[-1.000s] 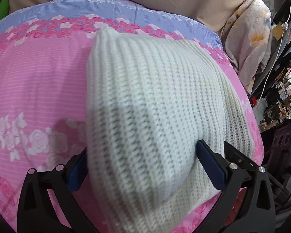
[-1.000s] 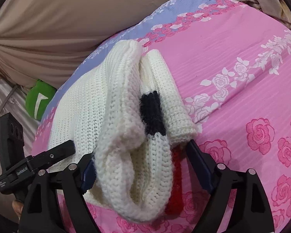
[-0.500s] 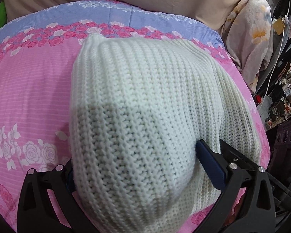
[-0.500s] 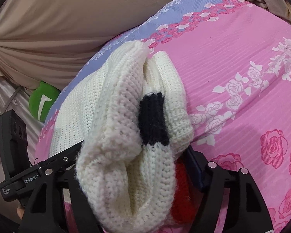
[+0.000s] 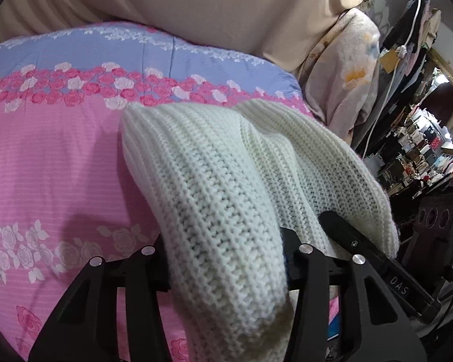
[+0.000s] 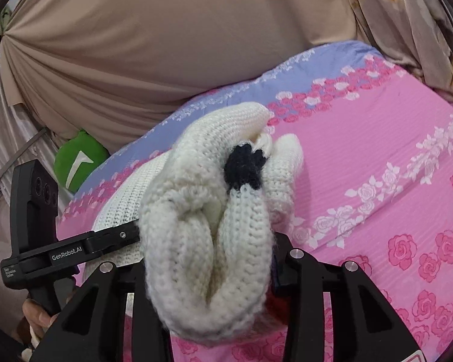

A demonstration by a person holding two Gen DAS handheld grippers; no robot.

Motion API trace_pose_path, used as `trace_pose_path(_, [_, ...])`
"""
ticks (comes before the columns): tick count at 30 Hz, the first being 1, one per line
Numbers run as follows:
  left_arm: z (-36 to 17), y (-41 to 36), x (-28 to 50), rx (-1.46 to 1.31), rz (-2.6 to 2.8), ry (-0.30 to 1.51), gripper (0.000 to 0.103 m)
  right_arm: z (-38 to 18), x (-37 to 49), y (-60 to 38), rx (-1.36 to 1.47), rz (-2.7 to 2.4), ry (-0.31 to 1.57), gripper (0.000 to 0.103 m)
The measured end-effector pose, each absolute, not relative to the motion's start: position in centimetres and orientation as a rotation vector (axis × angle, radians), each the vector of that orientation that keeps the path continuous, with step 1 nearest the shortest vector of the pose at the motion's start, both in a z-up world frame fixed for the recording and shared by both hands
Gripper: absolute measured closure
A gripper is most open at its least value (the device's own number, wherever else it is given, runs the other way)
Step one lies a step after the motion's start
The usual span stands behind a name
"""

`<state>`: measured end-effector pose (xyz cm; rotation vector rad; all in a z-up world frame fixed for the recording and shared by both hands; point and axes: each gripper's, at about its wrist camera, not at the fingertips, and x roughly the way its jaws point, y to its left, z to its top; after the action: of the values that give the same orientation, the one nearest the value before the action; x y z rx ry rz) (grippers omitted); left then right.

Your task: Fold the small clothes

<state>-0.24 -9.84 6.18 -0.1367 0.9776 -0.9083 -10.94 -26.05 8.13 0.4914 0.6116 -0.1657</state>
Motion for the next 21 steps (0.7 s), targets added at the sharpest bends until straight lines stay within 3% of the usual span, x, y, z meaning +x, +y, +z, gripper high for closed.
trace_pose_path(14, [21.7,1.3,-1.0,-0.110,-0.932,0.415,0.055,20.8,-8.5,-16.6,0.271,0.005,0.221,0.066])
trace_pose_path(16, [21.9,2.4,0.6,-0.090,-0.887,0.399,0.053,20.3,-5.6,-16.1,0.289,0.033,0.240,0.063])
trace_pose_path(18, [20.3,2.7,3.6,-0.058,-0.814,0.437,0.045,17.4,-1.7,-16.2,0.324,0.033,0.303,0.057])
trace_pose_path(21, [13.7,2.2,9.7,-0.029,-0.710,0.633,0.038,8.8,4.0,-17.2,0.417,-0.004,0.549,0.055])
